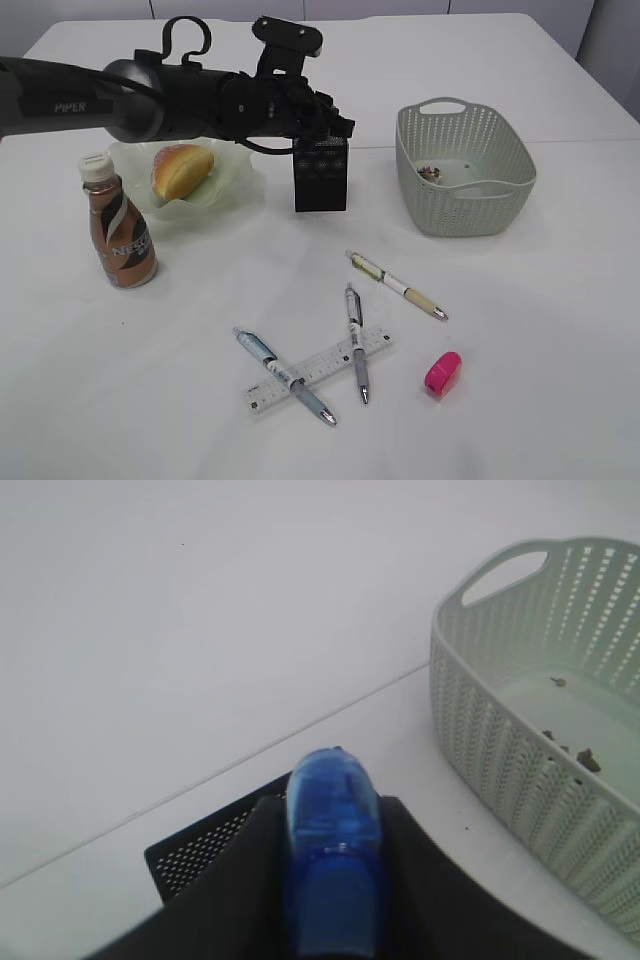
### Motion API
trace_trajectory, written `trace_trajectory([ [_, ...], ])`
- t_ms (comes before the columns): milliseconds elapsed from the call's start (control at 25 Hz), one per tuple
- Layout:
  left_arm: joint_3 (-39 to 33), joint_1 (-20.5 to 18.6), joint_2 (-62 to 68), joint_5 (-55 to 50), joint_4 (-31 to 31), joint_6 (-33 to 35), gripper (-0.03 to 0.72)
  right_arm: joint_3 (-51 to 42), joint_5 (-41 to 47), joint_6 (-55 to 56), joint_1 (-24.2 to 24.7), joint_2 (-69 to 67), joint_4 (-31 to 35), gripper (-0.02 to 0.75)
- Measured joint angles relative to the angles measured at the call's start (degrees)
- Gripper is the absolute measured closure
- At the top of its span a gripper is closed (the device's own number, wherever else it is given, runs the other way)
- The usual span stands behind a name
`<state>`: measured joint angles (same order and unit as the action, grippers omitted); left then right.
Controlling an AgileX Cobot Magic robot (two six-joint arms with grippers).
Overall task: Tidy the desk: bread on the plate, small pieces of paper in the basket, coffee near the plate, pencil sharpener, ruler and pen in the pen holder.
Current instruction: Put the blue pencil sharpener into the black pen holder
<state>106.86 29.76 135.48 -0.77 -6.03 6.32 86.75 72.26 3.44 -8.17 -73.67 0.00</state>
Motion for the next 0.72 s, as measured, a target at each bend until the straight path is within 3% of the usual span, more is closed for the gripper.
trace_trajectory([
  [160, 0.0, 0.0, 0.0, 0.8, 0.0, 0.0, 0.323, 0.0, 0.0, 0.0, 0.0, 0.0, 0.0, 0.166],
  [240, 0.0, 0.0, 0.0, 1.1, 0.0, 0.0, 0.291, 0.0, 0.0, -0.1, 0.0, 0.0, 0.0, 0.166],
  [440, 0.0, 0.0, -0.1, -0.1, 0.0, 0.0, 0.273, 0.0, 0.0, -0.1, 0.0, 0.0, 0.0, 0.166],
  [720, 0.0, 0.0, -4.9, -12.8, 0.8, 0.0, 0.280, 0.0, 0.0, -0.1, 0.0, 0.0, 0.4, 0.166],
])
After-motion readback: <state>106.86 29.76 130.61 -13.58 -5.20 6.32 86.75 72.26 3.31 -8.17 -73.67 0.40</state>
